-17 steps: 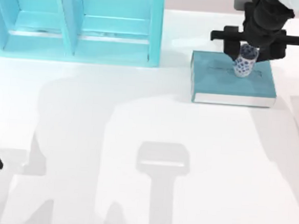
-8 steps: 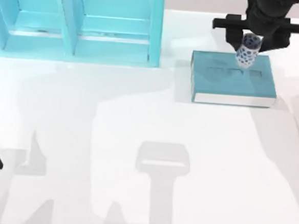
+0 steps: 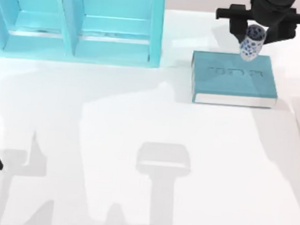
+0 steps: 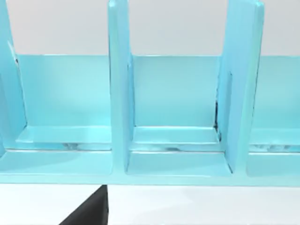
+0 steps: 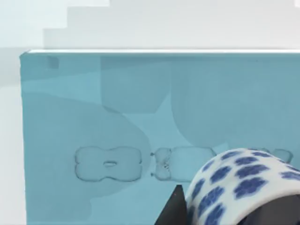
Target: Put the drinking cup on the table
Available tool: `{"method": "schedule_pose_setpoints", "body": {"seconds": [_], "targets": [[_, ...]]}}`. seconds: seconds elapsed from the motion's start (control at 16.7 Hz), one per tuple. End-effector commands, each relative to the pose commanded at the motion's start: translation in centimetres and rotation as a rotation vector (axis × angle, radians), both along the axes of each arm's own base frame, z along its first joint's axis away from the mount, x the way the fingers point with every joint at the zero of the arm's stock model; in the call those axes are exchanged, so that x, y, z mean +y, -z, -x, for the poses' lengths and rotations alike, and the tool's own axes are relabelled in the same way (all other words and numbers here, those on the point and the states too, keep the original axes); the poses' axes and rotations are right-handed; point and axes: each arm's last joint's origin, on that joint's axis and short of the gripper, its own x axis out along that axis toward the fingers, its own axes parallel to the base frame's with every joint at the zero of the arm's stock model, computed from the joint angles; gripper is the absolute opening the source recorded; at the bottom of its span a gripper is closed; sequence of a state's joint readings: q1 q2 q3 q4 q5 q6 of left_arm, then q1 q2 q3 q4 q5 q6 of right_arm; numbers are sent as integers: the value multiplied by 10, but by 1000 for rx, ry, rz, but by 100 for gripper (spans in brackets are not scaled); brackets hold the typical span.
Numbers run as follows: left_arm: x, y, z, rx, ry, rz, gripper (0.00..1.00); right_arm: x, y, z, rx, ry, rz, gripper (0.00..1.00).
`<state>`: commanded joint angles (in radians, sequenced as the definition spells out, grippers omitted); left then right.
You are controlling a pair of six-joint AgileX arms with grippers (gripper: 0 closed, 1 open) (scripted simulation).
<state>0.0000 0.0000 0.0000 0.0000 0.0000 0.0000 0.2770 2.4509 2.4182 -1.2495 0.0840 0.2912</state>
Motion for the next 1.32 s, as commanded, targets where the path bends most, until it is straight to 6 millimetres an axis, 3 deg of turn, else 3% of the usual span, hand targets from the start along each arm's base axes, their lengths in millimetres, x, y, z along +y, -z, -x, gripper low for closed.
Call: {"method": "schedule_pose_setpoints", "body": {"seconds": [0.12,0.3,0.6,0.9,1.02,1.32], "targets": [[0,0,0,0,0,0,100,4,-3,3,-6,-5,-1,0],[0,0,0,0,0,0,100,27,-14,24,-20,-20,-4,0],[0,0,0,0,0,0,100,65,-11,91,28,-21,24,0],[0,0,0,0,0,0,100,83,-14,153,15,-4,23,0],[0,0,0,0,0,0,100,85,-17,162,3,-2,15,0],[0,0,0,0,0,0,100,84,-14,160,9,2,18,0]]}}
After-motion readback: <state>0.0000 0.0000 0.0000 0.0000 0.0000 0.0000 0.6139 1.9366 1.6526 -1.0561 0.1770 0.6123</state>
